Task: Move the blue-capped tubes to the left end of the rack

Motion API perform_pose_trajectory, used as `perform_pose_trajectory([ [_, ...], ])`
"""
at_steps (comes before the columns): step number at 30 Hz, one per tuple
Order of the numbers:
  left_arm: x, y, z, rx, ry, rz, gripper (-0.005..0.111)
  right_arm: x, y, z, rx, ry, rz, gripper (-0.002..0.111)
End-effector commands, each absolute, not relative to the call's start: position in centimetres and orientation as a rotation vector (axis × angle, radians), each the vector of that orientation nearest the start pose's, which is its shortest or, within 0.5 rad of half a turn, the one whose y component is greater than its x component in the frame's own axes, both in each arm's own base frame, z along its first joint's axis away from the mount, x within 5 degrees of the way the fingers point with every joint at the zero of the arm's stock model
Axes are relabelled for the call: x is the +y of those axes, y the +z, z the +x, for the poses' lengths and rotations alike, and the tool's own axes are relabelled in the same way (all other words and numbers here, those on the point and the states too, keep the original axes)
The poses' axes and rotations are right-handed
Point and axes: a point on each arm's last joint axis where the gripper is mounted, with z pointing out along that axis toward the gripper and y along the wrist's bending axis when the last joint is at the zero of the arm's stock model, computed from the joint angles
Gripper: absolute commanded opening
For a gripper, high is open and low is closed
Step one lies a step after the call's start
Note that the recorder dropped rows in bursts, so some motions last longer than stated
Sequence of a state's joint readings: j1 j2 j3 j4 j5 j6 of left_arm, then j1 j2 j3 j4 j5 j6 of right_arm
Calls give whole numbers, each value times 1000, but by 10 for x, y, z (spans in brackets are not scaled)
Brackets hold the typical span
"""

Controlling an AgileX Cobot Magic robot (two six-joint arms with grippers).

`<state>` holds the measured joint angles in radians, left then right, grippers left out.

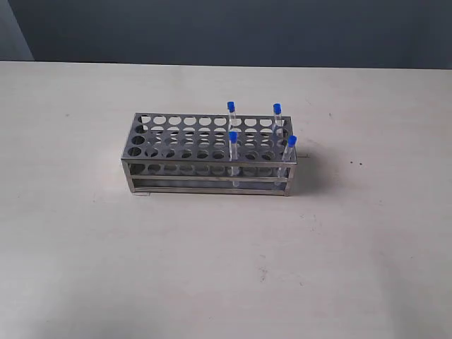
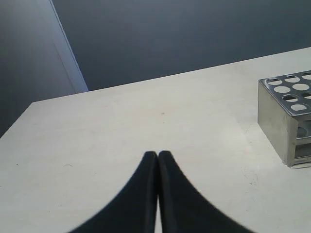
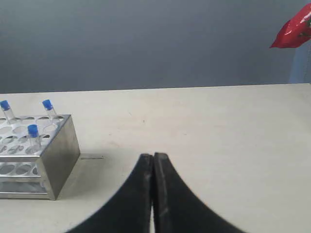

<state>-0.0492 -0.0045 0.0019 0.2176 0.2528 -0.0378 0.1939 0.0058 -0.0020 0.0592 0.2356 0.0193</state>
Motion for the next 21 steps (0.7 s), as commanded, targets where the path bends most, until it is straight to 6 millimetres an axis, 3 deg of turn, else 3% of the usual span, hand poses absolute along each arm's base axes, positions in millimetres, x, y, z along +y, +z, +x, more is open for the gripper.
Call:
perform_pose_trajectory([
  [1, 2, 192, 56, 1712, 133, 158, 0, 12, 195, 55, 1688, 207, -106, -1],
  [3, 2, 192, 56, 1712, 133, 158, 0, 12, 201, 55, 1627, 286, -30, -1],
  [10, 2, 192, 56, 1712, 133, 158, 0, 6, 219, 55, 1349, 942, 627, -1],
  [16, 2, 192, 56, 1712, 133, 158, 0, -3, 228, 54, 1188, 977, 718, -1],
  [21, 2, 192, 56, 1712, 133, 158, 0, -5, 229, 54, 1163, 963, 716, -1],
])
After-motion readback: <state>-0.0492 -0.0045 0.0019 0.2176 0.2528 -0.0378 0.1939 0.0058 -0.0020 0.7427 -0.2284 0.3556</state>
